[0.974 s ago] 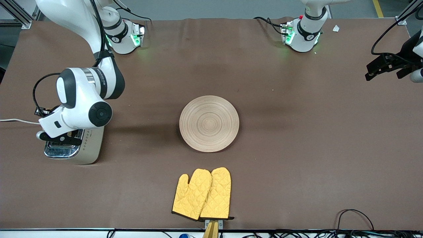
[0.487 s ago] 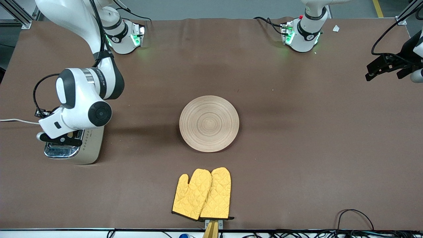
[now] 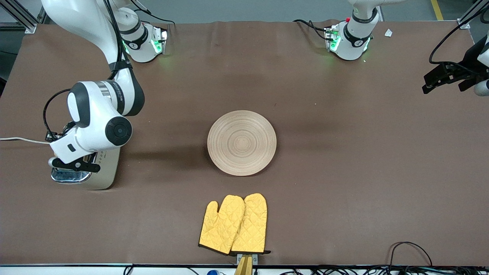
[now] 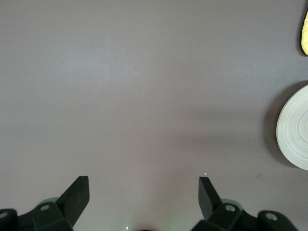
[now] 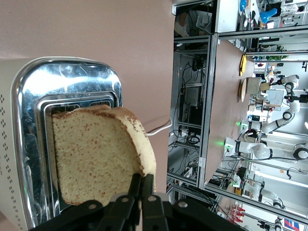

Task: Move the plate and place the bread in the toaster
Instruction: 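Lower the bread slice into the toaster slot with the right gripper, then open the right gripper to release the bread in the slot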

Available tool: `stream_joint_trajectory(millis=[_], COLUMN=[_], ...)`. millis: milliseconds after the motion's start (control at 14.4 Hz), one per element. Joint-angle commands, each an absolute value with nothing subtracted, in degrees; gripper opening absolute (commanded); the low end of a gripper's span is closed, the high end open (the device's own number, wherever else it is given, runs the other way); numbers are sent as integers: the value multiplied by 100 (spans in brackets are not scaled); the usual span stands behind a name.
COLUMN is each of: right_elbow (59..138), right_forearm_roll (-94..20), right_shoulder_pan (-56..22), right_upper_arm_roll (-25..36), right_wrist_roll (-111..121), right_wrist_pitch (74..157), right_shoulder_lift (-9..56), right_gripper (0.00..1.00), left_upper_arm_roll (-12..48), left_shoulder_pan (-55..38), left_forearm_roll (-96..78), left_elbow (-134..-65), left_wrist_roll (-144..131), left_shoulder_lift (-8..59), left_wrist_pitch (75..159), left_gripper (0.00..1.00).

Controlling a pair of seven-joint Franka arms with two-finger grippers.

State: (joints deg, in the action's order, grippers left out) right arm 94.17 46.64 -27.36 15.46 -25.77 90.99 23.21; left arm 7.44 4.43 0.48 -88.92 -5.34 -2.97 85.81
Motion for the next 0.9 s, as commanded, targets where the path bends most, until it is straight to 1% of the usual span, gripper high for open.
stream_joint_trajectory(millis=[0, 139, 209, 278, 348, 418, 487, 557, 696, 835], right_elbow=[9536, 9633, 9633, 9624, 9589, 9528, 9449, 9335, 8975, 8292], right_forearm_roll=[4694, 4475, 4326, 4133, 3870, 3641, 3439, 3393, 3349, 2842], right_shoulder_pan=[-2567, -2497, -2435, -2382, -2304, -2216, -2137, -2179, -2223, -2320], right_upper_arm_roll=[1468, 1468, 1468, 1468, 1468, 1468, 1468, 1468, 1415, 1415], right_wrist_roll=[-2628, -2628, -2628, -2628, -2628, -2628, -2593, -2541, -2374, -2058], right_wrist_pitch=[9141, 9158, 9158, 9158, 9150, 9149, 9149, 9106, 8861, 8291], right_shoulder_lift=[2355, 2355, 2373, 2434, 2539, 2592, 2593, 2593, 2523, 2400], right_gripper=[8, 8, 11, 19, 43, 71, 92, 100, 100, 100], left_upper_arm_roll=[738, 738, 738, 738, 738, 738, 747, 747, 747, 747], left_shoulder_pan=[457, 457, 457, 457, 457, 448, 457, 457, 457, 457], left_forearm_roll=[9, -26, -26, -26, -26, -26, -35, -35, -35, -35], left_elbow=[-8921, -8921, -8921, -8921, -8921, -8921, -8921, -8921, -8921, -8921], left_wrist_roll=[-404, -404, -404, -404, -404, -404, -404, -404, -404, -396], left_shoulder_lift=[-334, -334, -334, -334, -334, -334, -334, -325, -334, -334], left_wrist_pitch=[8640, 8640, 8640, 8640, 8640, 8640, 8640, 8640, 8640, 8631], left_gripper=[100, 100, 100, 100, 100, 100, 100, 100, 100, 100])
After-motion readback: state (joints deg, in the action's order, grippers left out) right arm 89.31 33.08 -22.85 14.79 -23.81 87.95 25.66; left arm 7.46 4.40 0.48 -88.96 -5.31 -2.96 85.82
